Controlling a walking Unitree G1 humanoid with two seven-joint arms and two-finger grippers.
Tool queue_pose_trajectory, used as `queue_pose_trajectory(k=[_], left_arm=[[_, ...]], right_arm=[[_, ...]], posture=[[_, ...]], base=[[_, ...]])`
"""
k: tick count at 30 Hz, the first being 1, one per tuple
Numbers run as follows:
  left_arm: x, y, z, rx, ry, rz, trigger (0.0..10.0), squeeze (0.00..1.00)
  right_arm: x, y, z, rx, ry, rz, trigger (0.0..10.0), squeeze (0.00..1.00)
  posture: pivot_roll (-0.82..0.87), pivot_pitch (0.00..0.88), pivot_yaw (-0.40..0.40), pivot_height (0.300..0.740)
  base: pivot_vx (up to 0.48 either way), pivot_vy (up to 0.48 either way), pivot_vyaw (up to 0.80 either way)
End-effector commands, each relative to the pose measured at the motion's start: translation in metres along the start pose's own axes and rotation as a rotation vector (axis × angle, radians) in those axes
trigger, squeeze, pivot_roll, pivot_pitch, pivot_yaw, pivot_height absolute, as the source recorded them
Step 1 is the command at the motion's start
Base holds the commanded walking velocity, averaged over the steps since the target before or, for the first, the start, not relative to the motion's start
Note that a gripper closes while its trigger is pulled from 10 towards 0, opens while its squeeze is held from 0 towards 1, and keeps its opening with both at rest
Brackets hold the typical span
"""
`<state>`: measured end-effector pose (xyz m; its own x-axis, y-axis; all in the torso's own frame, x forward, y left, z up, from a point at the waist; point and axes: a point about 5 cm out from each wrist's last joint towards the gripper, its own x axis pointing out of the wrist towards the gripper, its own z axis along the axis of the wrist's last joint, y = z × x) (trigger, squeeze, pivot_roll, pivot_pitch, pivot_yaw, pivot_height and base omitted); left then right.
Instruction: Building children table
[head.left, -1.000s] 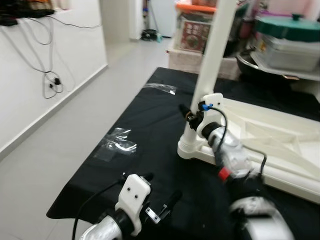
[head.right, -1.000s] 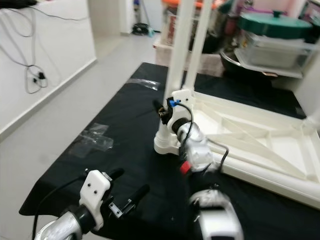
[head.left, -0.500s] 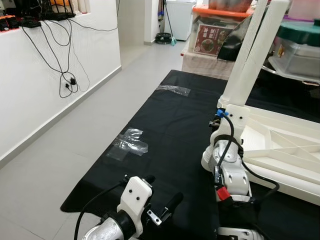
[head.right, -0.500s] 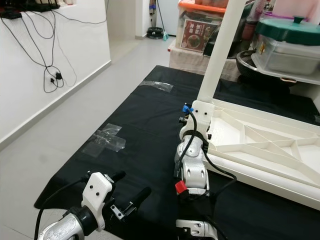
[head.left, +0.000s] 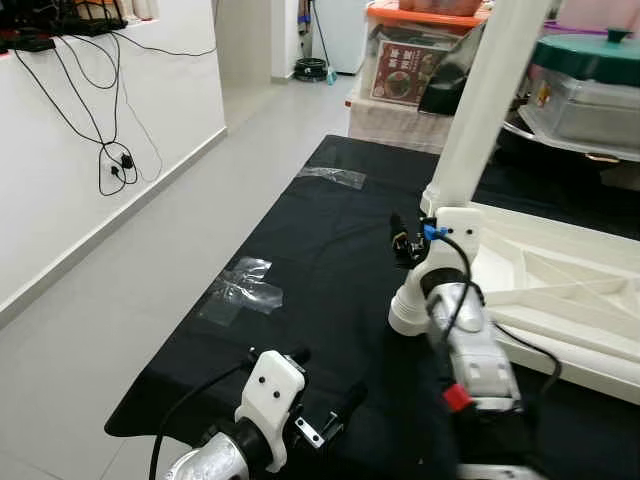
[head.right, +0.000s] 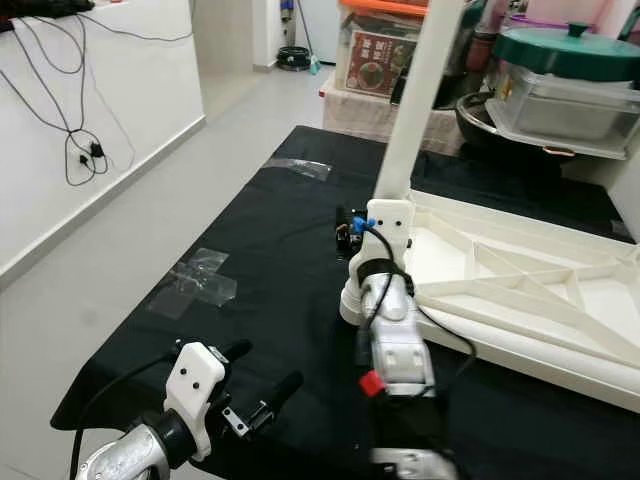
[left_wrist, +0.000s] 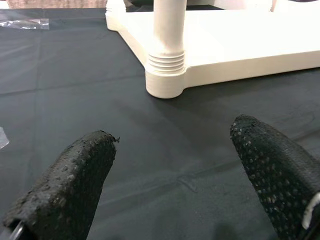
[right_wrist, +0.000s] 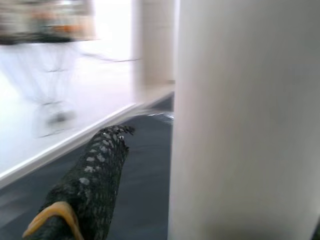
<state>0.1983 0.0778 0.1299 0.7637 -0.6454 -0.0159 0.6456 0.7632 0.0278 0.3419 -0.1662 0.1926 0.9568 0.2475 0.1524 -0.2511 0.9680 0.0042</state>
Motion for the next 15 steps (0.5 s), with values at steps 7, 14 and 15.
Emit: queue_pose_trajectory(k=[7, 14, 15], left_arm=[[0.001, 0.001, -0.003, -0.001, 0.01, -0.001, 10.0, 0.0], [0.001, 0.001, -0.003, 0.002, 0.012, 0.002, 10.0, 0.0], [0.001, 0.001, -0.003, 0.003, 0.012, 0.002, 10.0, 0.0]], right_arm=[[0.0, -0.006, -0.005, 0.19, 0.074, 0.554, 10.0, 0.0], [0.001, 0.002, -0.009, 0.244, 0.145, 0.826, 10.0, 0.0], [0.002, 0.002, -0.009, 0.24, 0.143, 0.856, 10.0, 0.0]], posture=[[0.11, 0.04, -0.085, 0.74], [0.12, 0.041, -0.089, 0.74], [0.12, 0.041, -0.089, 0.74]], base=[[0.0, 0.0, 0.0], [0.0, 0.0, 0.0], [0.0, 0.0, 0.0]])
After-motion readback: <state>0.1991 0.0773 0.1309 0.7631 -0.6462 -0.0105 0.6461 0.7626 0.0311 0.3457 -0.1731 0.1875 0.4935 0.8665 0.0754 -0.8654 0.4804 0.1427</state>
